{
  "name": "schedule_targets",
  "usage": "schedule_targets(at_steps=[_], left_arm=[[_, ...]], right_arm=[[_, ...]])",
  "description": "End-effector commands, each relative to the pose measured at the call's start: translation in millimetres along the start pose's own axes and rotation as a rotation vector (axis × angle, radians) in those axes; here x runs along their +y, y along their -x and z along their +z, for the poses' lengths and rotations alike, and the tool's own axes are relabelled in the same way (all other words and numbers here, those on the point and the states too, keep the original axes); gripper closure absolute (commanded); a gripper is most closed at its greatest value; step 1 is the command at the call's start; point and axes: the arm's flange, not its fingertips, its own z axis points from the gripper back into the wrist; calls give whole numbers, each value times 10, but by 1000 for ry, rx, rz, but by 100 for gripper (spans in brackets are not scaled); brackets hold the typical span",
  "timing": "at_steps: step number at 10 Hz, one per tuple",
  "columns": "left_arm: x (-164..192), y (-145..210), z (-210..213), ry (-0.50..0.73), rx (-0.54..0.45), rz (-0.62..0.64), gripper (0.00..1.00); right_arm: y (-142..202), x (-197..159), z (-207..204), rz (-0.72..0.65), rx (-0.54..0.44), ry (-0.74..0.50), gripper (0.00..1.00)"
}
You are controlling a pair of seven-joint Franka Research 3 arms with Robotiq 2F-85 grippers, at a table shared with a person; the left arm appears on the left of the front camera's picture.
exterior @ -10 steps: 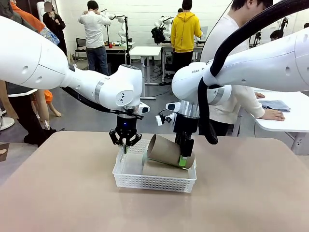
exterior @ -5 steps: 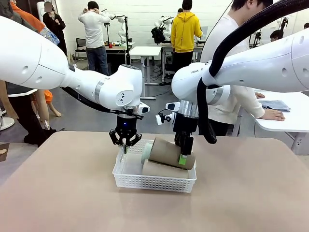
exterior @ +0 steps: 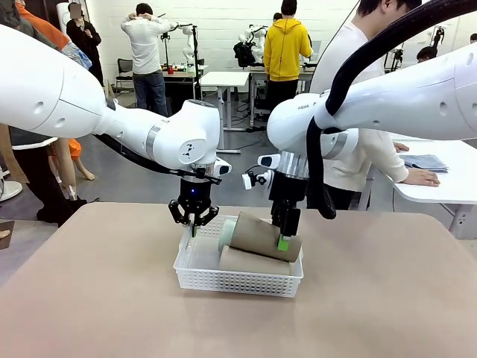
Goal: Clean and organize the cups into the basket.
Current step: Pick up the Reusable plastic cup from the right side of the table and stack it inside the Organizing basket in the center of the table.
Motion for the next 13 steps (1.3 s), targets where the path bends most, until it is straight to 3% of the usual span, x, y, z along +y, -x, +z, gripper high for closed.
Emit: schedule_targets(at_steps=[1,4,6,9,13], left_arm=[[12,-2,11,-10,-8,-3,100],[12,-2,11,-10,-8,-3,100],[12,-2,11,-10,-8,-3,100],[12,-2,11,-10,-8,-3,100],[12,-2,11,-10,-8,-3,100]], right_arm=[[301,350,385,9,-115,73,0],[1137,995,1112,36,-387,203,0],[1805,1376,1325,55,-554,257,0],[2720,1795,1110,10,-725,319,0],[3470,2024,762,-113,-976,416,0]])
